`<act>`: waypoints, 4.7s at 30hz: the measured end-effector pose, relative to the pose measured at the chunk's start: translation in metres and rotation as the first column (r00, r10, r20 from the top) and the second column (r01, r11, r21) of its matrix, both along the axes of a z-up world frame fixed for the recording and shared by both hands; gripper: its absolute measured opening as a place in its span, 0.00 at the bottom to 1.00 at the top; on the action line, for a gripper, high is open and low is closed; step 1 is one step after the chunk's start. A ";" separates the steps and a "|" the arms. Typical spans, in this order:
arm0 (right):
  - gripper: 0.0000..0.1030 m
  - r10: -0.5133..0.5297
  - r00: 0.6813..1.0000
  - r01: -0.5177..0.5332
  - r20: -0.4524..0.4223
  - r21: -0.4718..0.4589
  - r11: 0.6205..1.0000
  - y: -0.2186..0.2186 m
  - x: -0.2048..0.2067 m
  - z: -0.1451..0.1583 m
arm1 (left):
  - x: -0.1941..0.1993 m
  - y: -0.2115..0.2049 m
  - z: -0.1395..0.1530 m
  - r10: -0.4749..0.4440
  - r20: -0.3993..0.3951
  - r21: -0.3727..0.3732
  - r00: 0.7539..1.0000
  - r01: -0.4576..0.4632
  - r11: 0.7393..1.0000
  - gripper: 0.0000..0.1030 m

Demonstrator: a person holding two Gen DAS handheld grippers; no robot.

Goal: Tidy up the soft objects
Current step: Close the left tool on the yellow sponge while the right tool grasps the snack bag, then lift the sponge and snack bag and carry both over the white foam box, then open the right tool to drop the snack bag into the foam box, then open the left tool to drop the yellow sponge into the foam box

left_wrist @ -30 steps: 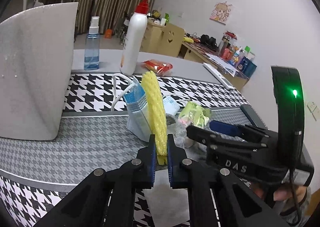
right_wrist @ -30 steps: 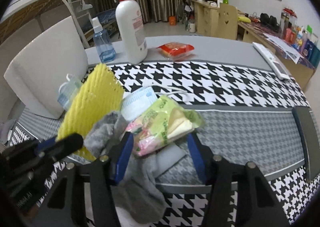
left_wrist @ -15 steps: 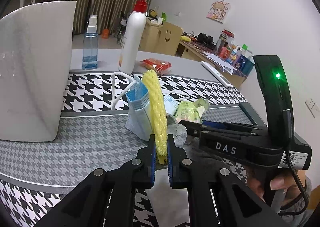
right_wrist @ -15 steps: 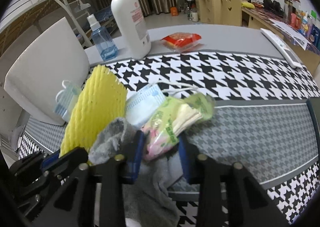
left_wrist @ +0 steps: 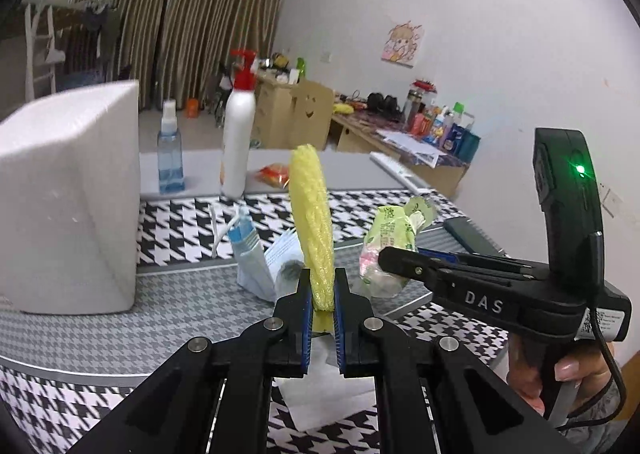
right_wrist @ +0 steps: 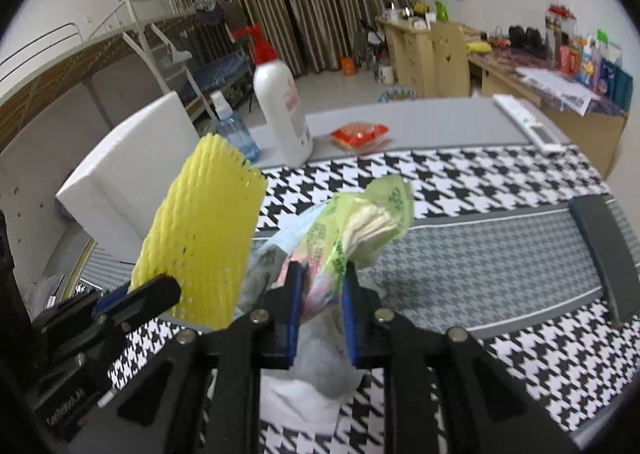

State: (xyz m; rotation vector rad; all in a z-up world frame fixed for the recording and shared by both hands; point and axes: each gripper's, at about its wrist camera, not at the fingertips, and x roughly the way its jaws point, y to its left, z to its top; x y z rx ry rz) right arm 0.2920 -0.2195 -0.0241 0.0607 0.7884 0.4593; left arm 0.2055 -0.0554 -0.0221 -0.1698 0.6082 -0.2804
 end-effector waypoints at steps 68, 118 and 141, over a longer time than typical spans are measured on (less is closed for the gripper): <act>0.22 0.404 0.881 -0.401 0.247 -0.063 0.914 0.222 0.001 0.089 | -0.058 0.175 0.086 0.452 0.251 0.151 0.856 -0.496 0.855 0.09; 0.70 0.375 0.897 -0.359 0.234 -0.110 0.927 0.236 -0.002 0.093 | -0.042 0.192 0.092 0.426 0.194 0.128 0.883 -0.454 0.882 0.09; 0.84 0.302 0.913 -0.294 0.273 -0.071 0.953 0.186 -0.019 0.091 | 0.010 0.179 0.094 0.336 0.146 0.133 0.931 -0.355 0.925 0.09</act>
